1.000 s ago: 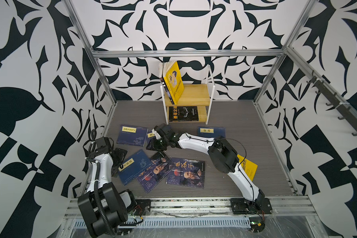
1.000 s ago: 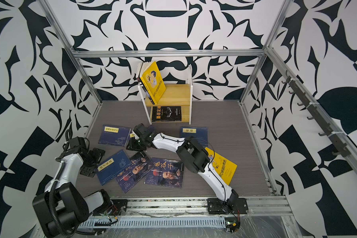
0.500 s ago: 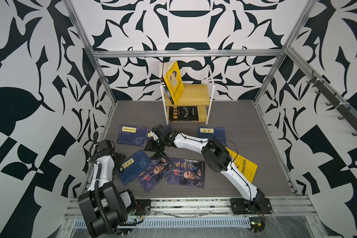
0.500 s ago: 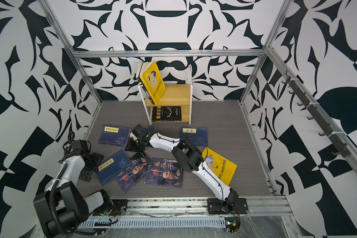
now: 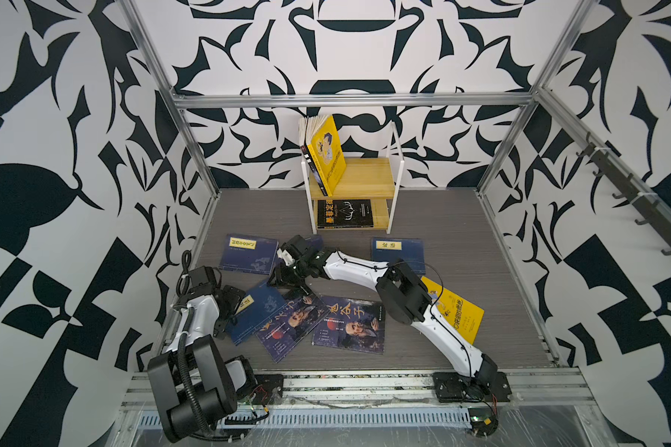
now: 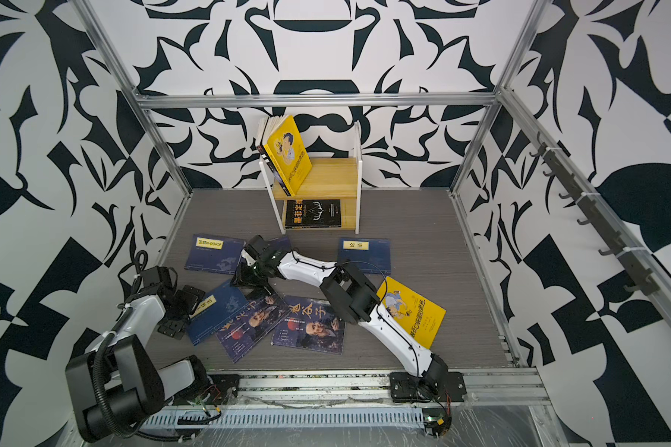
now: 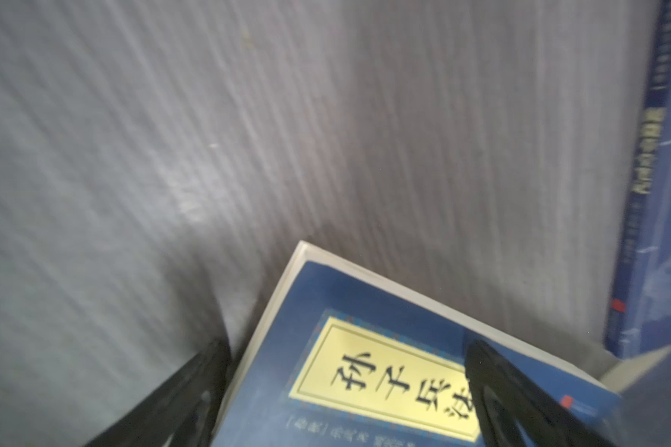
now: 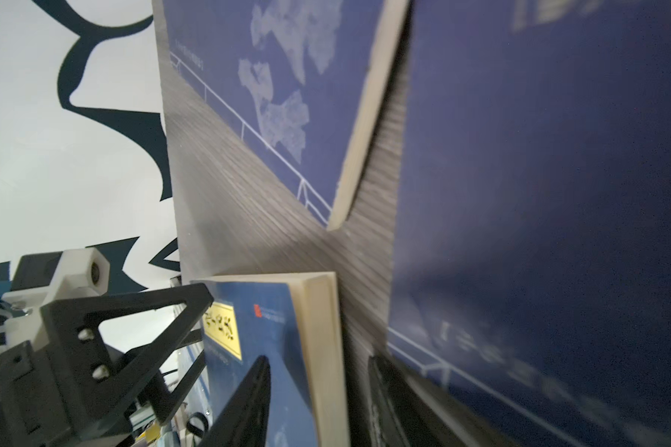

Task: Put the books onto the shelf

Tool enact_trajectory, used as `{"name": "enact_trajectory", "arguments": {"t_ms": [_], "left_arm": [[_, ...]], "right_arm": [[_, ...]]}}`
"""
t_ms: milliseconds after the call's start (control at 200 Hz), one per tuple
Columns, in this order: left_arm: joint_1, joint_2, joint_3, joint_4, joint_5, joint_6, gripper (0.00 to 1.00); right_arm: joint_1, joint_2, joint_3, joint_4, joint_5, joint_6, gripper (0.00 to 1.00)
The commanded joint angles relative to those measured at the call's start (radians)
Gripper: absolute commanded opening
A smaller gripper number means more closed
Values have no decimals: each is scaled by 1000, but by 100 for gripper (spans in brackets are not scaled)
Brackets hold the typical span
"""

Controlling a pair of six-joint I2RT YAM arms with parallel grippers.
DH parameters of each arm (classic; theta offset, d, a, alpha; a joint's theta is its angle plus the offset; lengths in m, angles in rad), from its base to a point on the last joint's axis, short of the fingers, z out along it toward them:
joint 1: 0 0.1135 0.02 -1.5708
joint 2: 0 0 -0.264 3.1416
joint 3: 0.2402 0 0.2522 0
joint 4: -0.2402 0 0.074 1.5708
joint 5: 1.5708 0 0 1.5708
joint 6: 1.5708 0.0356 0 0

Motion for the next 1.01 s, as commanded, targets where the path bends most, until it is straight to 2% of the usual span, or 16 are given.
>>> {"name": "enact_trajectory", "arguments": {"t_ms": [0,230,335,570,835,1000], "left_arm": [[-14,16,-43,43,68,-32,99],[-50,11,-51,90,127,-41,99],[-61,5,-45,91,132,-40,100],[-76,-11,-21,93,145,-12,99],[-92,-41,85,83,179,99,99],[-94,-38,216,94,238,235,99]], "right_arm": [[16,0,30,5,-24,7,45],[19,-43,-32,167,-69,90,40],[18,-82,-87,231,-62,106,26],[13,-210,-248,320,-38,94,4],[-51,-430,-544,561,41,120,1],[-108,-578,-750,682,99,119,0]]}}
